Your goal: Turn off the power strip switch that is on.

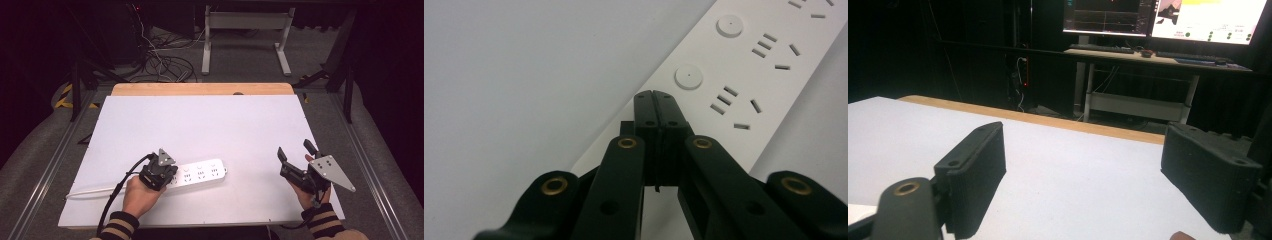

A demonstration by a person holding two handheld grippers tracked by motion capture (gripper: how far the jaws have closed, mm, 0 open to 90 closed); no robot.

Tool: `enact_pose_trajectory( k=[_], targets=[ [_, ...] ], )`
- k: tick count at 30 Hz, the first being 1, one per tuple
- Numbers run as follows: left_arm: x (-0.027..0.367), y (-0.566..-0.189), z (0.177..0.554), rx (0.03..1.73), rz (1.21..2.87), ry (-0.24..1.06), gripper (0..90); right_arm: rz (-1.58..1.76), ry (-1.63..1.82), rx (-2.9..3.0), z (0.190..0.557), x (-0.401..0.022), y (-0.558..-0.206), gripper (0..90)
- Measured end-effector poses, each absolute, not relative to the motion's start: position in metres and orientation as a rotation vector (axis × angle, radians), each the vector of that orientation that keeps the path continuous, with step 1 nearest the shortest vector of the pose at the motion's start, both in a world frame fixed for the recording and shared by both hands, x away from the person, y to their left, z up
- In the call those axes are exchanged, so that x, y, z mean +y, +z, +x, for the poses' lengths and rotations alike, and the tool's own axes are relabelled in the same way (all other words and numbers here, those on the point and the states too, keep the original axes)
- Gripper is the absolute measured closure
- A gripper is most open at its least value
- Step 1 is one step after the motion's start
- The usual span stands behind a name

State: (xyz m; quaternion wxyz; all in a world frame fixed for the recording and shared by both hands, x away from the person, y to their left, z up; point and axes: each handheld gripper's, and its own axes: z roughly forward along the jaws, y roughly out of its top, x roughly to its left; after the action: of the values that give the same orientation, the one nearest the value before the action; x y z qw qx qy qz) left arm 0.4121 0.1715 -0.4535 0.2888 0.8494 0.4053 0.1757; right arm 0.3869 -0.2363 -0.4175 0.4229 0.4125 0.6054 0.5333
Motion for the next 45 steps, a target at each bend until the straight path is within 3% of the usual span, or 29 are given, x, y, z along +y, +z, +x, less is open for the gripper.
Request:
enact_pose_trajectory(
  k=[6, 9, 45],
  targets=[
    [0.1716, -0.4538, 0.4114, 1.08, 2.267, 0.474, 90.0, 1.034, 1.336, 1.514, 0.3864, -0.2363, -0.4174, 18.5],
    [0.1747, -0.4546, 0.411, 1.098, 2.268, 0.538, 90.0, 1.031, 1.337, 1.512, 0.3863, -0.2367, -0.4173, 18.6],
    [0.1734, -0.4566, 0.4118, 1.094, 2.265, 0.532, 90.0, 1.027, 1.326, 1.527, 0.3865, -0.2333, -0.4174, 18.8]
  ],
)
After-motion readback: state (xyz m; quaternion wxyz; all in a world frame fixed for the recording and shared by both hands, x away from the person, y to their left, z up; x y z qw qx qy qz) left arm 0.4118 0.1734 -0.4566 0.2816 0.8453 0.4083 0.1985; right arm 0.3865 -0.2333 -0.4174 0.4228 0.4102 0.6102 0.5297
